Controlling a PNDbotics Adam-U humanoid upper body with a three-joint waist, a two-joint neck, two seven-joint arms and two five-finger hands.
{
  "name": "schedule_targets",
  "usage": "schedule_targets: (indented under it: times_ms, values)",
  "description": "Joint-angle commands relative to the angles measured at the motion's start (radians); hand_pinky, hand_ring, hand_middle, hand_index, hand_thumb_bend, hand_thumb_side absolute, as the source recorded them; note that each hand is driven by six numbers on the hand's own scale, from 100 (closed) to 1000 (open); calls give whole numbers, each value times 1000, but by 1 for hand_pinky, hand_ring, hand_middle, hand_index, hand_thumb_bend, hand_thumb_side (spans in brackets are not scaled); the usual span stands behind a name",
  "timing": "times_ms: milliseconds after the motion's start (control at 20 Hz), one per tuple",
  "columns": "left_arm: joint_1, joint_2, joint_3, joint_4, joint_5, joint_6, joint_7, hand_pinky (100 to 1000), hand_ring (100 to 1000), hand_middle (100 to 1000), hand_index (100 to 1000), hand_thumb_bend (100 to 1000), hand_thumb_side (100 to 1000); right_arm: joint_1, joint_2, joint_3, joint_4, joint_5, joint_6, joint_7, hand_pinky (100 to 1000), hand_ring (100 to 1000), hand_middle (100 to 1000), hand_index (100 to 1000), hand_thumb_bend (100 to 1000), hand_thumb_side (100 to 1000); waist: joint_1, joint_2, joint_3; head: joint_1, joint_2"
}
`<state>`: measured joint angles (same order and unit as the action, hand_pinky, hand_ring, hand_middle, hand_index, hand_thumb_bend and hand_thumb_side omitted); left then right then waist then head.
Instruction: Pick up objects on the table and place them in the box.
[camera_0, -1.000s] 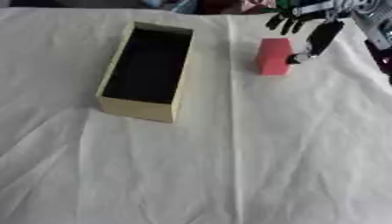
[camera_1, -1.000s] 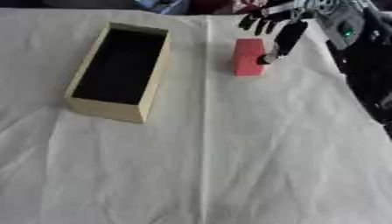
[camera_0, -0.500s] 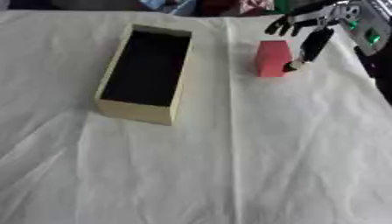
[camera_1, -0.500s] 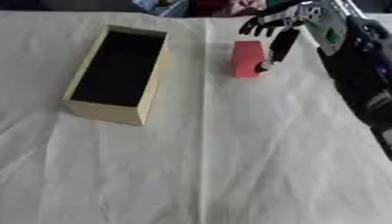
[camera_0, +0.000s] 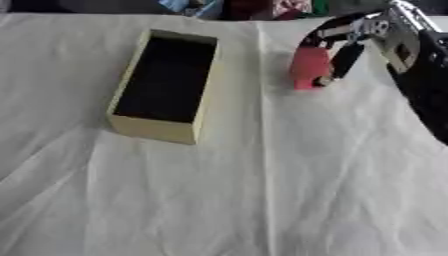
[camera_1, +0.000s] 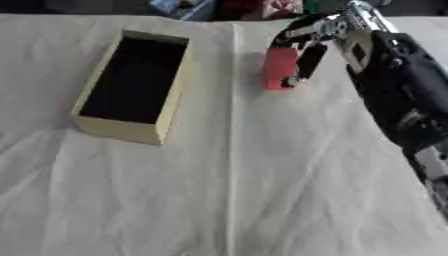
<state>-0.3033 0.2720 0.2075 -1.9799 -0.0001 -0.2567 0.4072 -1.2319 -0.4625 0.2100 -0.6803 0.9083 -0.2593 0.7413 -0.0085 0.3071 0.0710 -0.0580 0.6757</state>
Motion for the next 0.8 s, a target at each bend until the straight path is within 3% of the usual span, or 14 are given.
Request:
schedule_targets:
  times_ms: [50, 100, 300, 800]
  values:
    - [-13, 7, -2, -20, 0, -1, -5, 571, 544, 524, 674, 127, 100, -23, -6, -21, 6, 29, 28, -46, 850, 923, 739, 854, 281, 142, -12, -8, 4, -8, -8]
    - [-14, 7, -2, -20, -1, -1, -6, 571, 544, 524, 674, 127, 100, -22, -3, -23, 10, 38, 35, -61, 849, 921, 732, 845, 262, 104, -12, -8, 5, -8, -8]
    - [-14, 7, -2, -20, 0, -1, -7, 572, 544, 524, 674, 126, 100, -20, 3, -24, 28, 60, 43, -106, 841, 907, 699, 794, 100, 100, -12, -8, 4, -8, -7]
    - [-13, 11, -3, -20, 1, 1, -11, 573, 545, 525, 674, 130, 100, -58, -10, -20, -55, -14, 67, -109, 828, 870, 615, 732, 100, 100, -10, -19, 0, -4, 0]
